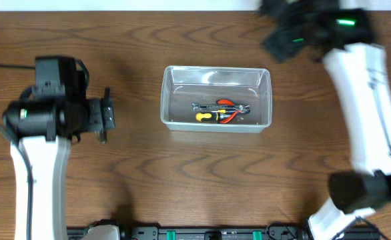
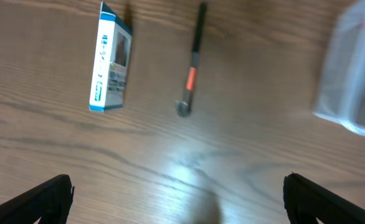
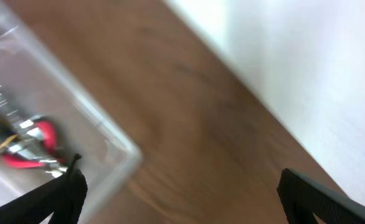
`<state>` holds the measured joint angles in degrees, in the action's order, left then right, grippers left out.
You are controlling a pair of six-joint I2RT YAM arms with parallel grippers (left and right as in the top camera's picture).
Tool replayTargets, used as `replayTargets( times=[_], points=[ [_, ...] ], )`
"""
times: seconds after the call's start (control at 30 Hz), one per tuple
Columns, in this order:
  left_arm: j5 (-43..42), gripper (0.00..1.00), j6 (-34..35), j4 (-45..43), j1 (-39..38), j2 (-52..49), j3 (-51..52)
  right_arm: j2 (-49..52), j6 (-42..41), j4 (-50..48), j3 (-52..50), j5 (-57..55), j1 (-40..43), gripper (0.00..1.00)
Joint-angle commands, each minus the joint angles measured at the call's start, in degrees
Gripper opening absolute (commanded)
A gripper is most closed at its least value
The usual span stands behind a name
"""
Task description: Pack container
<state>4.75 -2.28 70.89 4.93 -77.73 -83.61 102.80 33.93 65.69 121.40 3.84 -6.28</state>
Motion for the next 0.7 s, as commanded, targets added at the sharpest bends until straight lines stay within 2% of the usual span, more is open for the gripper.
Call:
replayTargets(
  times=[0.0,0.23,0.4,0.67],
  points=[
    [0.3,0.99,-4.8,-1.1,2.2,-6.2,1.0,-1.5,-5.7,2.1,-0.3,-0.4,5.6,0.99],
    [-1.3,1.0,-8.2,-13.1,2.7,-10.8,12.3,-1.9,-5.6,3.1,-0.3,5.0,13.9,0.99],
    [-2.6,1.0,-10.2,-23.1,2.8,-10.7,21.4,-1.8,-5.6,2.9,-0.4,6.1,14.6,0.99],
    [-2.6,0.99,-12.1,-34.1,2.8,-11.8,30.4,-1.4,-5.6,2.9,-0.9,6.1,14.6,0.99]
  ],
)
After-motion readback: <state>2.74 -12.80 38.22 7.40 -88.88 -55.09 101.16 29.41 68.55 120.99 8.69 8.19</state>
